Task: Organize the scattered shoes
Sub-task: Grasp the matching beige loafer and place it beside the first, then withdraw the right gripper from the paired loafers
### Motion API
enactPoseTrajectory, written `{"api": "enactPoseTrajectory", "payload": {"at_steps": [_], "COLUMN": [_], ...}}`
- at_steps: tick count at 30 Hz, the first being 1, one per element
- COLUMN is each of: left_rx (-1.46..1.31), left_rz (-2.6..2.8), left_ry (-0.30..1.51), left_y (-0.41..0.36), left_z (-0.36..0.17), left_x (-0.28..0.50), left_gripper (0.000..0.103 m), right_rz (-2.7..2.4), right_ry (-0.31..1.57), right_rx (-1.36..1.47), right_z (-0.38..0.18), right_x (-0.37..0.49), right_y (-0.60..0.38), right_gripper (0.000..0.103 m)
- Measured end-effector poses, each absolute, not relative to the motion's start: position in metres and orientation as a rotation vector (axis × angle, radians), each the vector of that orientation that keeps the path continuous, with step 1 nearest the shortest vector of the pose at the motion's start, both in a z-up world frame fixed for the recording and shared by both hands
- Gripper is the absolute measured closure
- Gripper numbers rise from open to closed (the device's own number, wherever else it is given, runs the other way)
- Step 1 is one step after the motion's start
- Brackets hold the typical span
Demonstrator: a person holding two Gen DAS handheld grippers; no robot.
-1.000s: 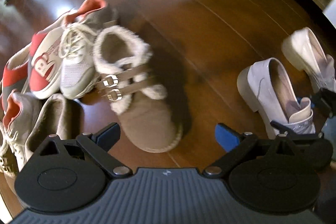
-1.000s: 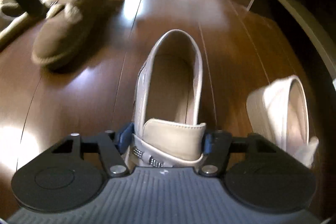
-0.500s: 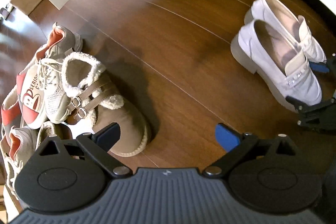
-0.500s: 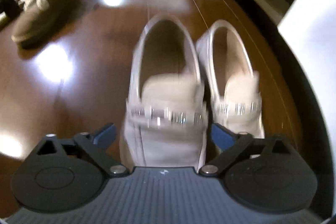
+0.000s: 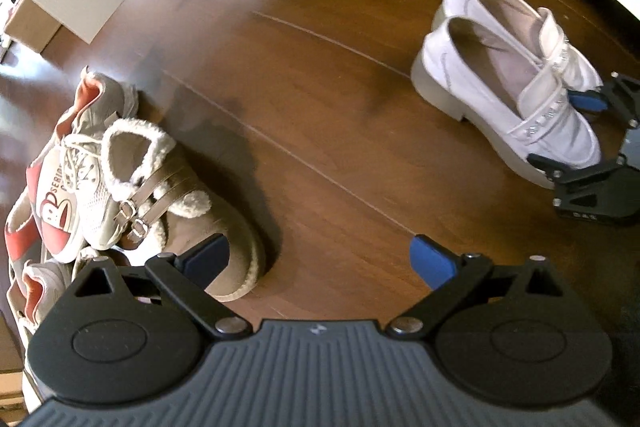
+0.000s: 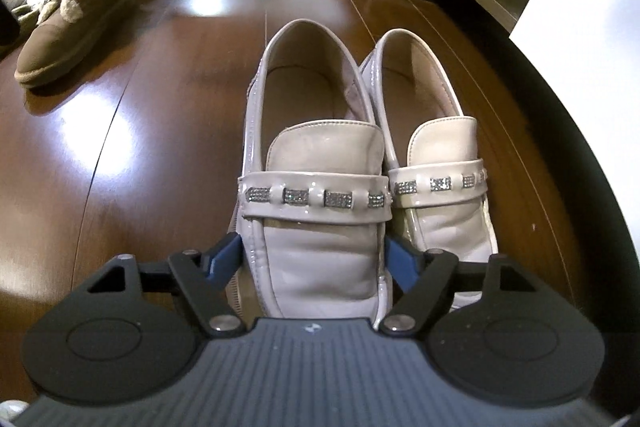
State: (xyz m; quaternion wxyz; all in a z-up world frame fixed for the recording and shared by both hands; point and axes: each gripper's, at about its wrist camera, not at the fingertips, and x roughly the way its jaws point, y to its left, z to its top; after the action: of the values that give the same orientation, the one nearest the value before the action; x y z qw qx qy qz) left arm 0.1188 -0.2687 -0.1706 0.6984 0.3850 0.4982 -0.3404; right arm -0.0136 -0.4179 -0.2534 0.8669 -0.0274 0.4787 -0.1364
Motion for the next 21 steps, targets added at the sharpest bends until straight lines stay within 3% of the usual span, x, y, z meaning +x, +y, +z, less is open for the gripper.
{"api": "enactPoseTrajectory", "payload": {"at_steps": [4,6,13,21], "left_rx": [0.885,0.871,0.844,0.808], "left_rz": [-0.757,-0.765,-0.794,-0.881], "left_ry": [1.072,1.051,0.972,0.858], "left_y": [-0.275,-0.278,-0.283,-0.265], "left_z": [-0.152,-0.135,-0.078,-0.023], "left_x": [0.101,0.089,0.04,-0.009], "left_gripper": [0.004,0.004,0.004,0.004], "right_rz": [-0.29,-0.338,-0.478,-0.486], "right_ry": [1.051,1.077,1.138,1.086], "right_rx": [-0.023,0.036,0.349,0.3], "right_z": [-0.237,-0.218,-0.158,-0.097], "right_x": [-0.013,-0.02,-0.083,-0.128], "right_y": [-0.422,-0.425,-0.424,-0.387], "right_gripper": [0.023,0.005,0.005,0.002]}}
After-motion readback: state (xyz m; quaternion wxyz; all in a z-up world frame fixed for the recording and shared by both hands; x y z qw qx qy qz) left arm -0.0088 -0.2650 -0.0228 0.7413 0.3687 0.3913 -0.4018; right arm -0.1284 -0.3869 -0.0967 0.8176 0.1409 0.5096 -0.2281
